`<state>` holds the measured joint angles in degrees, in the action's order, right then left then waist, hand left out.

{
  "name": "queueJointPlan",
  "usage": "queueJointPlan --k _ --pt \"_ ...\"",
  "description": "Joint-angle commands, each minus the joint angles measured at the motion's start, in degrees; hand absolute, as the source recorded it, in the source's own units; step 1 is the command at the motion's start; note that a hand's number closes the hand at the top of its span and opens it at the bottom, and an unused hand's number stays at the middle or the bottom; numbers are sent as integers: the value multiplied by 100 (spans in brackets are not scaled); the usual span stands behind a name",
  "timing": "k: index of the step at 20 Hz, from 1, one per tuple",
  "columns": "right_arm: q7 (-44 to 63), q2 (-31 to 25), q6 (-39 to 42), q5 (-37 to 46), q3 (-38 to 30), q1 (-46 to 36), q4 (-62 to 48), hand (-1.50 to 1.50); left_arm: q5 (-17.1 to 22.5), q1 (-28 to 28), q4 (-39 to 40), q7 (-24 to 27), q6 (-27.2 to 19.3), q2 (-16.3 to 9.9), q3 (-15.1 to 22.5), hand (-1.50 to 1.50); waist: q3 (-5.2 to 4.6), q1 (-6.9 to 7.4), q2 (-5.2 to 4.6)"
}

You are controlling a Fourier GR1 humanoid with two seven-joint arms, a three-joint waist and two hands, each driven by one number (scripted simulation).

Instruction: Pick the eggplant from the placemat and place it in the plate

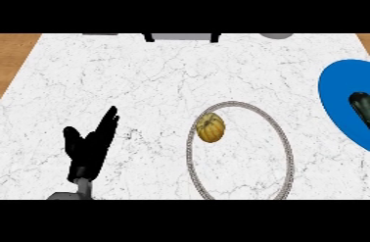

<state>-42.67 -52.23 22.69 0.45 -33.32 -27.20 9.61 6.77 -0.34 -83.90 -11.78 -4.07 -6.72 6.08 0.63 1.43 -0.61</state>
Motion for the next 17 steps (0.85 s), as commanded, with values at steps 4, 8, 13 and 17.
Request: queueJointPlan --k 4,8,13,17 --pt "-814 -199 817 167 173 818 113 -150 91 106 373 228 195 -40 -121 0 -24 -69 -11" --pt "-1051 -218 647 320 315 1072 227 -150 -42 208 296 174 110 46 24 0 -20 -59 0" --pt "-1318 -165 677 341 375 1425 268 -150 60 66 167 -100 115 -19 -119 0 -29 -91 27" --pt "-1377 -307 767 352 395 1676 218 -150 8 200 275 79 174 -10 -90 0 -28 -106 27"
